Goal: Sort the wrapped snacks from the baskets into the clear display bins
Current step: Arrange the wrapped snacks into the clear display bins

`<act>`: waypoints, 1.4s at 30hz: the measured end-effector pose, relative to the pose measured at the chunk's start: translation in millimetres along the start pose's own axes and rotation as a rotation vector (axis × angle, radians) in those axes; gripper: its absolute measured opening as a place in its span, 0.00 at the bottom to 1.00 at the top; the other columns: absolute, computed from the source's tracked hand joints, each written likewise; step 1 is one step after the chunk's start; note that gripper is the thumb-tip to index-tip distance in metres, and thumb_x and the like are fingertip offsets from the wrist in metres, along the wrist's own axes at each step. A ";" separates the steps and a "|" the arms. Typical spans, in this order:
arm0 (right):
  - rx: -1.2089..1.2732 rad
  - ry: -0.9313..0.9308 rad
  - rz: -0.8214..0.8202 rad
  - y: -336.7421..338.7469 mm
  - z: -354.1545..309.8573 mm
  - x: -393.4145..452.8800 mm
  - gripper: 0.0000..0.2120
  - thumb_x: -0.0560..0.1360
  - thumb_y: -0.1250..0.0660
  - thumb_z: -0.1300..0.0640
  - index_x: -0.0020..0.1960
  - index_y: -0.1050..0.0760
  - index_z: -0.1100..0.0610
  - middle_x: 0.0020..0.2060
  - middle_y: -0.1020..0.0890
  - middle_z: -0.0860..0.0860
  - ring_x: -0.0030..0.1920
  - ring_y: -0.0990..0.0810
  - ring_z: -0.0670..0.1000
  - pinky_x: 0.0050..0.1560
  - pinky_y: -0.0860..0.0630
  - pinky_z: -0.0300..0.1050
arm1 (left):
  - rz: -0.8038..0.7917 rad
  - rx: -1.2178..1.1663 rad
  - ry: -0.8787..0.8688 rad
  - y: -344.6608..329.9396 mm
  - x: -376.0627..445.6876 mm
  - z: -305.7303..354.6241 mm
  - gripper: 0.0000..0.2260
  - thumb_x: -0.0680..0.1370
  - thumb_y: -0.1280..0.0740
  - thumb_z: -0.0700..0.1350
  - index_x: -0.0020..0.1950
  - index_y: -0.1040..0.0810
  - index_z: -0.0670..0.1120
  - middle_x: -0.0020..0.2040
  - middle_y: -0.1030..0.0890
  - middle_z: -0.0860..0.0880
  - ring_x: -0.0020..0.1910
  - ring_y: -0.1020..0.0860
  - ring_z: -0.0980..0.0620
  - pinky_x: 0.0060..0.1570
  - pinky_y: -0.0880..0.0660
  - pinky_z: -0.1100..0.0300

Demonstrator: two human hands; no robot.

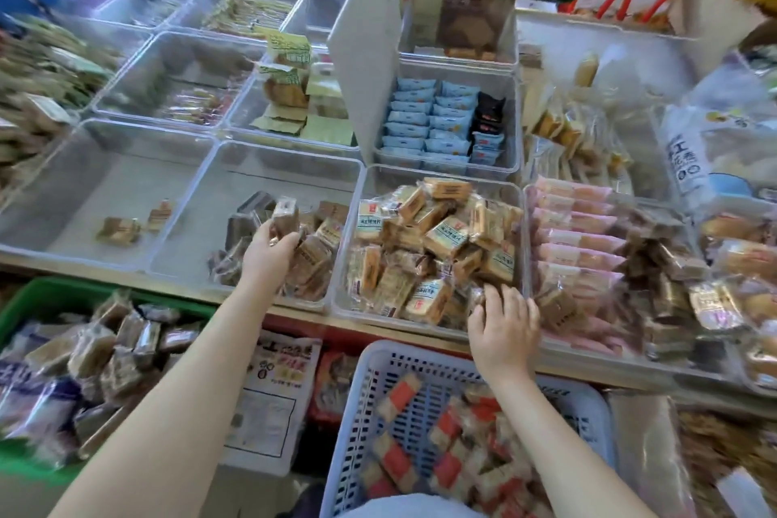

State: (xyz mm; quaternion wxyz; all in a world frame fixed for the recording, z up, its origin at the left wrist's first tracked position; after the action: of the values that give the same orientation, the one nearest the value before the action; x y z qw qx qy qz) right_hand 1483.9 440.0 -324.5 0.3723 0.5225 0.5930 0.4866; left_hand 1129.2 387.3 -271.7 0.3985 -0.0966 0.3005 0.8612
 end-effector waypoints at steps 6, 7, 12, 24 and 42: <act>-0.012 0.019 -0.099 2.7 -0.7 0.7 0.28 0.79 0.53 0.46 0.68 0.25 0.59 0.66 0.22 0.59 0.69 0.28 0.60 0.76 0.41 0.61 | -0.048 0.389 -0.149 -28.6 -12.0 5.0 0.18 0.79 0.36 0.45 0.69 0.25 0.44 0.71 0.28 0.41 0.70 0.31 0.44 0.66 0.34 0.49; 0.015 0.022 -0.122 4.3 -0.8 1.4 0.29 0.80 0.54 0.46 0.70 0.26 0.58 0.68 0.24 0.58 0.71 0.30 0.59 0.77 0.43 0.60 | 0.004 0.410 -0.192 -33.2 -19.6 8.2 0.17 0.79 0.37 0.44 0.67 0.23 0.44 0.67 0.26 0.41 0.66 0.29 0.44 0.61 0.32 0.50; 0.273 -0.013 0.098 36.5 23.5 3.9 0.21 0.79 0.39 0.54 0.70 0.29 0.59 0.69 0.27 0.58 0.72 0.32 0.58 0.73 0.35 0.57 | -0.100 0.430 -0.469 -87.0 -79.0 35.8 0.09 0.80 0.36 0.44 0.58 0.20 0.47 0.55 0.22 0.49 0.51 0.26 0.52 0.50 0.32 0.56; 0.151 -0.392 -0.349 48.4 123.3 30.4 0.25 0.76 0.29 0.45 0.67 0.26 0.58 0.60 0.28 0.57 0.61 0.27 0.59 0.62 0.26 0.54 | -0.461 0.661 -0.658 -185.8 -145.9 56.3 0.13 0.82 0.39 0.49 0.65 0.25 0.51 0.58 0.26 0.53 0.45 0.23 0.57 0.47 0.21 0.53; 0.371 0.505 -0.140 83.7 -68.1 11.9 0.24 0.70 0.25 0.67 0.65 0.23 0.58 0.58 0.21 0.53 0.59 0.23 0.56 0.55 0.22 0.50 | -0.195 0.594 -0.837 -108.1 -120.7 37.3 0.23 0.75 0.31 0.40 0.70 0.26 0.48 0.64 0.21 0.50 0.65 0.26 0.48 0.56 0.27 0.55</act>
State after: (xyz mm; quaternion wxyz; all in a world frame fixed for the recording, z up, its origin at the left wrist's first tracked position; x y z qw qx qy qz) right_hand 1438.6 437.2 -225.9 0.1445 0.4022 0.7797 0.4576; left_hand 1292.5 387.9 -240.5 0.5732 0.3454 0.3366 0.6625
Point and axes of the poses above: each hand's wrist, its own x-axis towards the middle knuckle, its own y-axis out of the back of the hand, z = x × y, the point moved 2 cm from there along x, towards the middle knuckle
